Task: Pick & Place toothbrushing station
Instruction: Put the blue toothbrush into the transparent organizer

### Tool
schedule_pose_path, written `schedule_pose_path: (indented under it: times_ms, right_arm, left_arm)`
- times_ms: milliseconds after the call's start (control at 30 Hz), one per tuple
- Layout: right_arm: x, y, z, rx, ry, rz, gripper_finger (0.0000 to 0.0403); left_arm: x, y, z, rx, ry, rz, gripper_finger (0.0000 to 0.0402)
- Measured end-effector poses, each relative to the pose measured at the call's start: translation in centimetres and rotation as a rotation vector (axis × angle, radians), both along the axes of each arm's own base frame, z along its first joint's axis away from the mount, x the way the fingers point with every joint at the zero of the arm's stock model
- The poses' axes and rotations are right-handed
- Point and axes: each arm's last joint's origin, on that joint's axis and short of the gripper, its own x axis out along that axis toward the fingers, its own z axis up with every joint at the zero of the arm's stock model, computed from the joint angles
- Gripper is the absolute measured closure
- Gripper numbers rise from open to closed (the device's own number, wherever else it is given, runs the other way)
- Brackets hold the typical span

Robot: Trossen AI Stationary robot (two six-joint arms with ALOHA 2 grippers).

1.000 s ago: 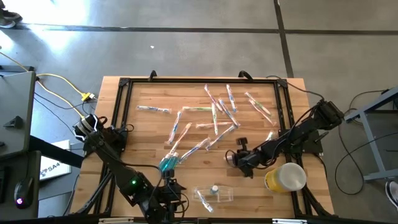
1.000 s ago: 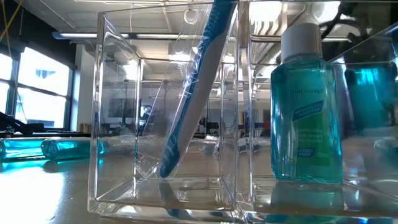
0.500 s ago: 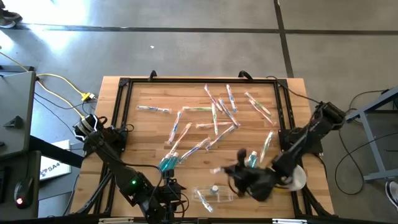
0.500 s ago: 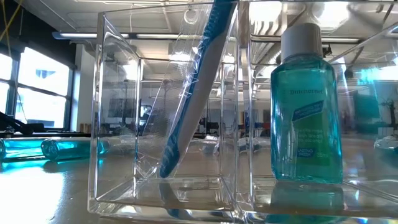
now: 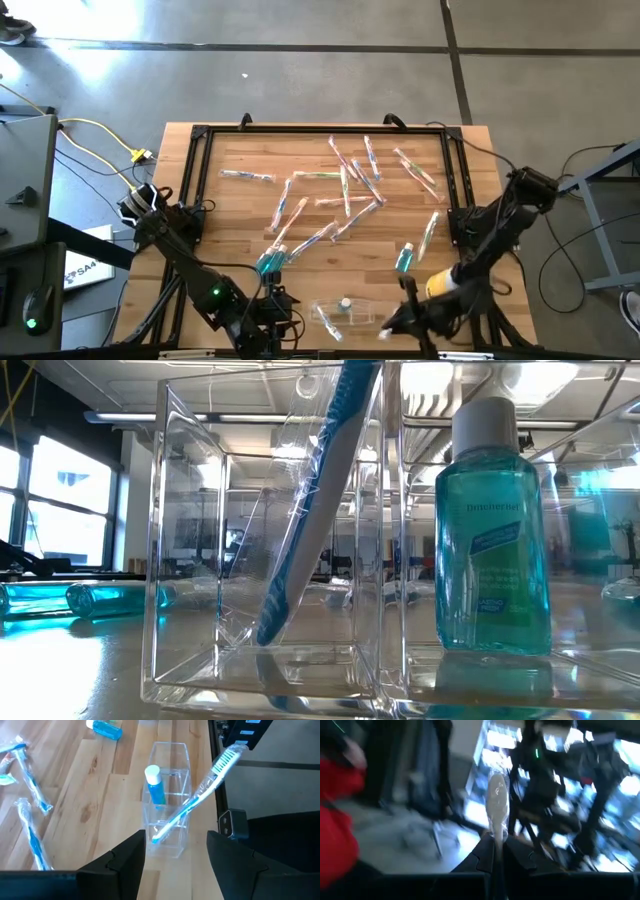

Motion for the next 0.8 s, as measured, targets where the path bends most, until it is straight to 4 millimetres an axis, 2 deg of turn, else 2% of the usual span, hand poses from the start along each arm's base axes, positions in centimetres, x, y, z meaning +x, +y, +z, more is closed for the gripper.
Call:
schedule_pose_path:
  times_ms: [133, 267, 533, 667, 800]
  right_arm:
    - [0.2, -2.7, -0.4, 0.094, -0.155, 0.162, 0.0395]
    - [1.4, -3.4, -0.6, 0.055, -0.166, 0.233, 0.0395]
    - [3.0, -2.3, -0.1, -0.029, -0.059, 0.222, 0.0395]
    - [2.9, -1.5, 1.3, -0.041, -0.090, 0.210, 0.0395]
    - [2.9, -1.1, 2.3, -0.097, -0.067, 0.319, 0.0394]
  left_arm:
    - [0.0, 0.0, 0.0, 0.007, -0.006, 0.008, 0.0197]
    - [0.0, 0.1, 0.0, 0.026, -0.004, -0.001, 0.0197]
    - [0.0, 0.1, 0.0, 0.039, -0.004, -0.011, 0.0197]
    - [0.0, 0.1, 0.0, 0.032, -0.004, -0.007, 0.0197]
    - [0.0, 0.1, 0.0, 0.027, -0.004, -0.004, 0.0197]
